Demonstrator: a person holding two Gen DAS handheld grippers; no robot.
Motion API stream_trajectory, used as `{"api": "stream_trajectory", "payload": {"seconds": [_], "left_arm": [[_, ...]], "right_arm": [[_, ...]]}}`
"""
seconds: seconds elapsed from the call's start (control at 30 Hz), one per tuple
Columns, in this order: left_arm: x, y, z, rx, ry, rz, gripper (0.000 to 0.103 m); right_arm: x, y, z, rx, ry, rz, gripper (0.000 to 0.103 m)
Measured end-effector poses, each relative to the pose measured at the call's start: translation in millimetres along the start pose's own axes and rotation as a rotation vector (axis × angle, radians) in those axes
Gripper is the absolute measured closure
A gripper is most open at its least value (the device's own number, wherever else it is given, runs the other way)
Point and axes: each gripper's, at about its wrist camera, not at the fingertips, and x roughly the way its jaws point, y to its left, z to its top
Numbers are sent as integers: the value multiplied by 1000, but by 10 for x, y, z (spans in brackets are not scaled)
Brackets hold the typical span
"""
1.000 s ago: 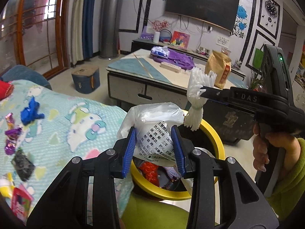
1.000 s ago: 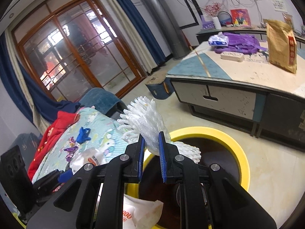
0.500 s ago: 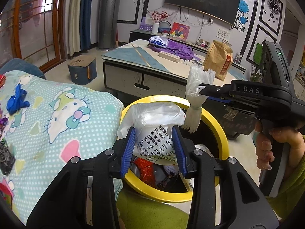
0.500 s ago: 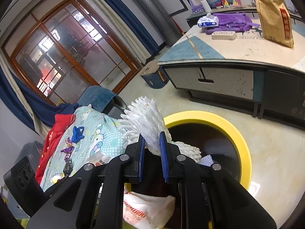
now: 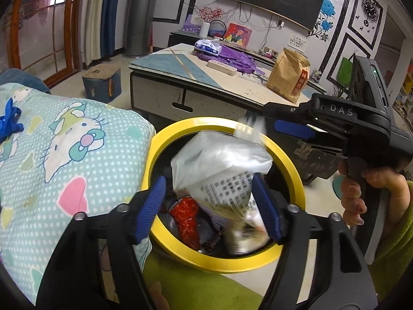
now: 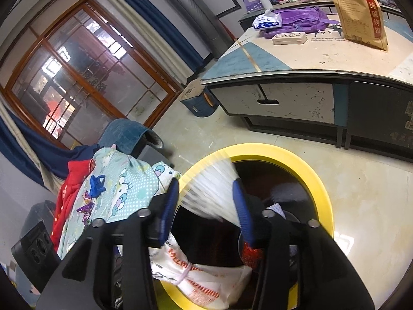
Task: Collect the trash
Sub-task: 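Open the left tool dropping the white bag while the right tool drops the bundle, then move both open tools back to the trash on the bed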
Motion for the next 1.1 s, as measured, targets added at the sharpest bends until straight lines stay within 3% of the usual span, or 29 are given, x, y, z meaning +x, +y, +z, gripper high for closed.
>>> {"api": "stream_trajectory", "payload": {"seconds": [0.1,0.27,0.67,1.1], "left_arm": [[-42,12,-3,-3,-9,8,26],[-148,61,24,-28,-38,23,11],[-500,228,56,-78,-90,126,11],[-964,416,32,-110,-161,232,11]], "right_arm": [[-15,9,-4,-1,-6,-5,52],[-52,69,16,-27,-24,-30,45],[-77,327,-23,-125,-35,-54,35],[-126,782,-145,-224,-29,-12,30]]}}
